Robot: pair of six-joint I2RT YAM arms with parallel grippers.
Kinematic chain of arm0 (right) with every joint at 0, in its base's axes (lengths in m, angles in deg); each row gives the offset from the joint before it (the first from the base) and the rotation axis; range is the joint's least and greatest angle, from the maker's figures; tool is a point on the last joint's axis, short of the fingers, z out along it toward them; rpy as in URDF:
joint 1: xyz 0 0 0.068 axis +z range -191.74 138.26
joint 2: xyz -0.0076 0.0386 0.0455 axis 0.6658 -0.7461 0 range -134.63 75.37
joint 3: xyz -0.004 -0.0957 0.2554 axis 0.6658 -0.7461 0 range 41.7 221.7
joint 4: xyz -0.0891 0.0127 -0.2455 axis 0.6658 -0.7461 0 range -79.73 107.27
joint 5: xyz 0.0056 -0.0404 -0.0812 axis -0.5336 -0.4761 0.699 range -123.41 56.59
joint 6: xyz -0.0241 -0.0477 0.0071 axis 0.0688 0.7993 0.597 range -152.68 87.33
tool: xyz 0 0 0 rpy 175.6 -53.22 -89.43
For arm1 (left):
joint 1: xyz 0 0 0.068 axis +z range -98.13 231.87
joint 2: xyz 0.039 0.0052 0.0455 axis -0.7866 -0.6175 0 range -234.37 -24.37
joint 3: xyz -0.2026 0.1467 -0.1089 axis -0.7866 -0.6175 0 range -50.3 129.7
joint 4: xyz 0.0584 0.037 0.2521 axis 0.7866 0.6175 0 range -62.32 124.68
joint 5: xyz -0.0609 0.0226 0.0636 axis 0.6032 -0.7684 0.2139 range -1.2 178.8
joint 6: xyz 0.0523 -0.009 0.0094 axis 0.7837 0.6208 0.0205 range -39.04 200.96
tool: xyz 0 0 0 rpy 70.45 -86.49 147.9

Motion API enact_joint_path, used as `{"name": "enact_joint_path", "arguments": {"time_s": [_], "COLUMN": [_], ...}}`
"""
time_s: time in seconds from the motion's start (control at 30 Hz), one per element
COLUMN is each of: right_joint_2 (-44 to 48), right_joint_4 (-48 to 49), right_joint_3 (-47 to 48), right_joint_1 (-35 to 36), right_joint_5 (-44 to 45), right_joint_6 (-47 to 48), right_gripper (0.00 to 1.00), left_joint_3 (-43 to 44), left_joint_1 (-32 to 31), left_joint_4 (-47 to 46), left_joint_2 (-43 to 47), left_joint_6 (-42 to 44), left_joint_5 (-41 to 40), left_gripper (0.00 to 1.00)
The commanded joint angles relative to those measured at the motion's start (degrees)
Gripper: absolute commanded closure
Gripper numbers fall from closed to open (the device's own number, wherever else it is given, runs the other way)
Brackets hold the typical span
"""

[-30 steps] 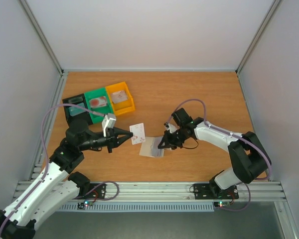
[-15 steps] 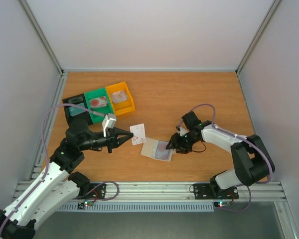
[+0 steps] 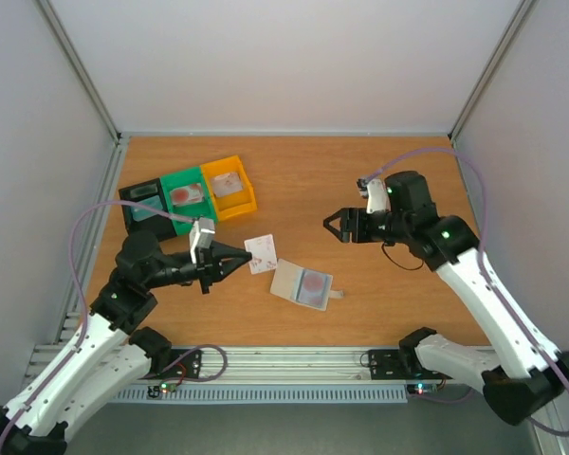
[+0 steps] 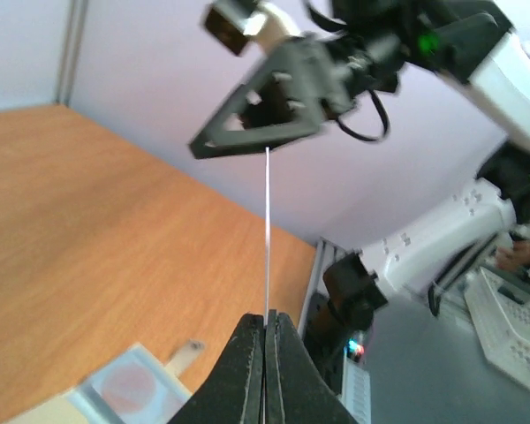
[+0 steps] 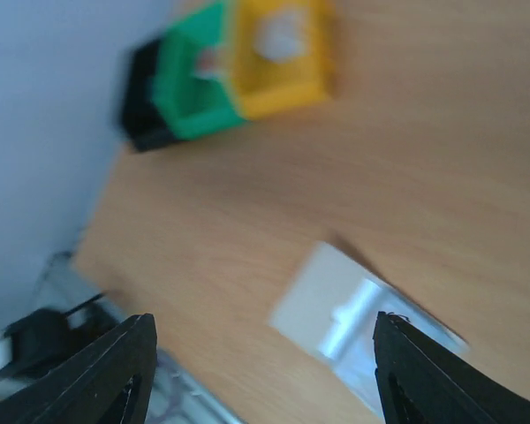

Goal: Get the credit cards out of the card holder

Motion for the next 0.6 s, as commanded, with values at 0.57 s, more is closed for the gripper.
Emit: {"name": "enact_joint_path", "arguments": {"time_s": [0.57], "right_joint_2": [-3.07], "right_joint_4": [32.3], "right_joint_3": [6.07], "right_joint_1": [23.7], "right_joint_5": [-25.67], "right_joint_6": [12.28], "right_gripper": [0.27], "left_joint_3": [1.35], "left_joint_1": [2.64], "left_joint_4": [-28.38], "left_joint_2": [4.11], "left_joint_6": [-21.68], "left_joint_5": [-1.52], "left_gripper": [1.0]}}
